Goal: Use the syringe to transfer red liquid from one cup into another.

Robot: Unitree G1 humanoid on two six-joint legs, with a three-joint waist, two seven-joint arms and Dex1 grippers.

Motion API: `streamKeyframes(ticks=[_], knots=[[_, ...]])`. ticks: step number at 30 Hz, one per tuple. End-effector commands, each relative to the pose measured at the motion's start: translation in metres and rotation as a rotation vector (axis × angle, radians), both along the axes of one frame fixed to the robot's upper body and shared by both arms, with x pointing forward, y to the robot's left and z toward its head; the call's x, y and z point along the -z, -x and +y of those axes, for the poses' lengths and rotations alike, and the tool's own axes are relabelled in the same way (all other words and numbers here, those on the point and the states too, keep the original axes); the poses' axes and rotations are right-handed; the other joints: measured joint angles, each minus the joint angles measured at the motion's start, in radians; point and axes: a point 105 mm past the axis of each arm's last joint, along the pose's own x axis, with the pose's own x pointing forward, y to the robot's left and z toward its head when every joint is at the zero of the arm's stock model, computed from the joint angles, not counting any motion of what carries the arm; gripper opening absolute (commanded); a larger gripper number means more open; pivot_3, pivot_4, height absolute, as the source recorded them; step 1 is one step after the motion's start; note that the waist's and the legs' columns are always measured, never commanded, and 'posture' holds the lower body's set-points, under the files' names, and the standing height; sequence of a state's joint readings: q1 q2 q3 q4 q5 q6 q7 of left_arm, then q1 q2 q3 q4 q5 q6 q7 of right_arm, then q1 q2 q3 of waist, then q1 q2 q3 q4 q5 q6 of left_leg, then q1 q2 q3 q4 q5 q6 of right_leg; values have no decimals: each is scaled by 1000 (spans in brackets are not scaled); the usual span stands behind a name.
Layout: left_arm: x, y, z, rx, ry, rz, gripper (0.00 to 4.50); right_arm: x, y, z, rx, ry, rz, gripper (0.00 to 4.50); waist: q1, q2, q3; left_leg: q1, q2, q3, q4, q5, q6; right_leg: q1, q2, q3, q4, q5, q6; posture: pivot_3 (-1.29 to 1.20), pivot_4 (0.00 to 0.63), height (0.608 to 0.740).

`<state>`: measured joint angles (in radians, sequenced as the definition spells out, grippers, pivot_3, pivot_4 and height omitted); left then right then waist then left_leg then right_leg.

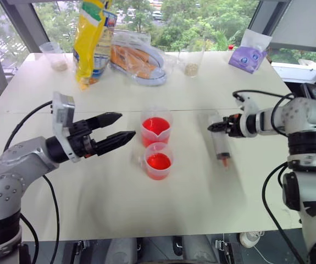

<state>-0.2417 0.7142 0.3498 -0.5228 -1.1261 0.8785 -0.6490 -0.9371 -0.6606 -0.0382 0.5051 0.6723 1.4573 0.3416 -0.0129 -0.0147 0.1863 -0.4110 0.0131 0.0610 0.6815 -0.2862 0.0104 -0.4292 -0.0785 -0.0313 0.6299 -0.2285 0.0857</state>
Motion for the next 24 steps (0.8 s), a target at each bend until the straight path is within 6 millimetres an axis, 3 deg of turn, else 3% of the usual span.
streamKeyframes(ticks=[1,5,6,10,15,19,21,24], knots=[[-10,6,0,-5,-5,-59,4434,-1,-2,-5,14,39,-21,1408,0,0,0,0,0,0,0,0,0,0,0,0,0,0,0,0,150,740],[-9,5,-1,-13,-1,-58,4434,5,-1,-7,19,57,-28,1408,2,0,0,0,0,-1,0,0,0,1,1,0,0,0,0,0,150,740],[-8,5,-1,-16,-4,-56,4500,5,-1,-7,18,59,-31,2434,3,-1,0,0,0,-1,0,0,0,1,1,0,0,0,0,0,150,740],[-7,5,-1,-32,4,-53,4500,1,1,-4,-4,55,-75,4446,2,-1,-1,1,0,-1,1,0,0,2,1,0,0,0,0,0,150,740],[-7,6,-2,-28,1,-48,4500,-13,9,2,-78,95,-168,4446,3,-1,-1,1,0,-2,2,0,0,2,1,0,0,0,0,0,150,740],[-10,8,-1,-10,-12,-48,4500,-38,21,8,-215,174,-312,4446,1,0,0,0,0,-2,1,0,0,1,1,0,0,0,0,0,150,740],[-13,11,3,6,-41,-47,4500,-71,37,18,-361,144,-446,4446,1,0,0,0,0,-2,1,0,0,0,1,0,0,0,0,0,150,740],[-15,14,9,11,-66,-42,4500,-102,68,29,-585,130,-601,4446,1,0,0,0,0,-2,0,0,0,0,1,0,0,-1,1,0,150,740]])
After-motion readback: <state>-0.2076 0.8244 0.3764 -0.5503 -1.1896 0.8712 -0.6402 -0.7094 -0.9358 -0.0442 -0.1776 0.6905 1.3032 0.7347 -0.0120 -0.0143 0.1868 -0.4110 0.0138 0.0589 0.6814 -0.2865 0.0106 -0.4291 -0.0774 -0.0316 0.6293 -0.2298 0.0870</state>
